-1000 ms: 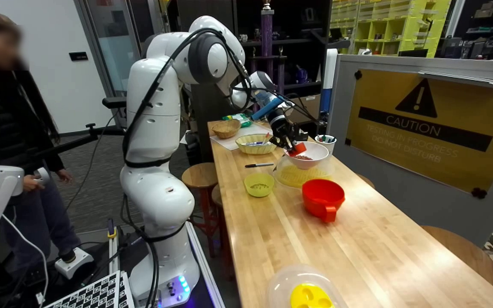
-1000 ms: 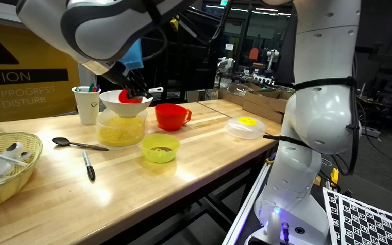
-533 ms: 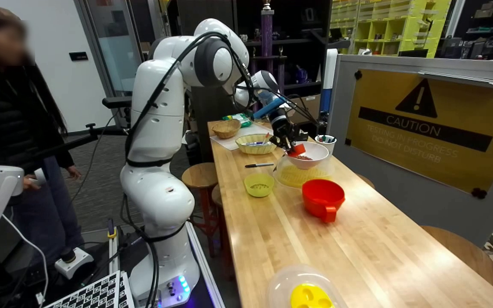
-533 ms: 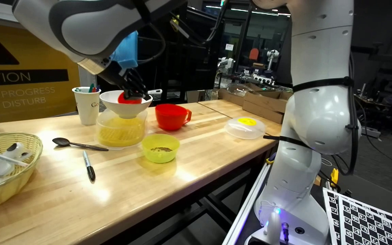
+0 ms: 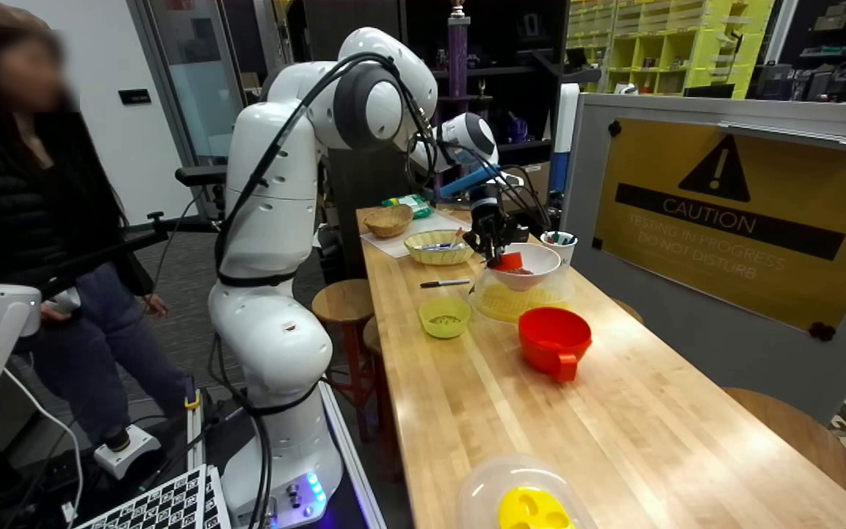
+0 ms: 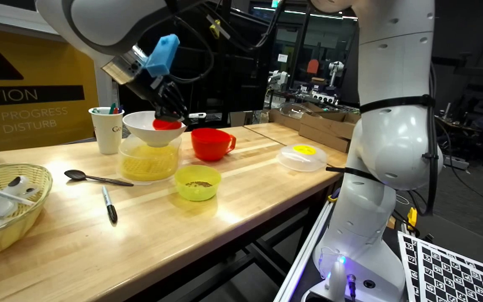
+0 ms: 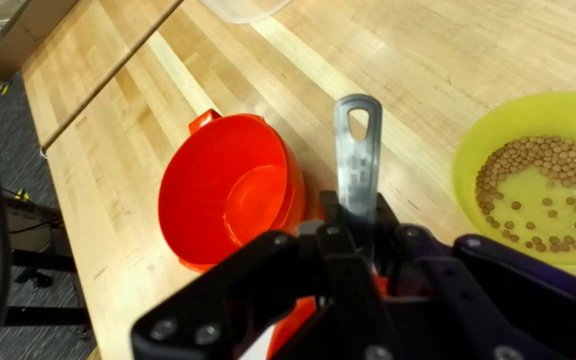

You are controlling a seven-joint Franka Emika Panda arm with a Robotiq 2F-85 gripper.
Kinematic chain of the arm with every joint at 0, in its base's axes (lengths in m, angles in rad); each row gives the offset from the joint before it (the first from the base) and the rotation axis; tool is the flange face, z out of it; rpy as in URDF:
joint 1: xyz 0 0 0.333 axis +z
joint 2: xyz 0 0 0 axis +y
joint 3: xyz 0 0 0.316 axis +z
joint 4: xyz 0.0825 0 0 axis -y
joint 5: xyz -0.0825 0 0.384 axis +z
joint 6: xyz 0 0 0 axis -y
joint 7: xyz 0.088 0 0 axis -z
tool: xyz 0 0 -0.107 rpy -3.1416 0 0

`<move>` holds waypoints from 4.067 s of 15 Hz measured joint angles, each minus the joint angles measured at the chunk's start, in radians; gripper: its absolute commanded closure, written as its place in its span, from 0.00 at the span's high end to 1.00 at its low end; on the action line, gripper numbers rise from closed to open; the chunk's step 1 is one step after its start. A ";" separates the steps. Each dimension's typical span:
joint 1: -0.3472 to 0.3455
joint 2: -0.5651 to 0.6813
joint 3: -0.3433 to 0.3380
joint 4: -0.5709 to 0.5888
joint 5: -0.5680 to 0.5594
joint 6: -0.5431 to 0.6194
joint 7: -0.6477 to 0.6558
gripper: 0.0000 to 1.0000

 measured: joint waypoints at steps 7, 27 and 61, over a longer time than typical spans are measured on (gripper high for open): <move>-0.005 0.037 -0.018 0.170 0.191 -0.083 0.077 0.04; -0.012 0.510 -0.095 0.986 0.972 -0.369 0.743 0.04; 0.041 0.301 -0.257 0.721 0.819 0.421 1.017 0.04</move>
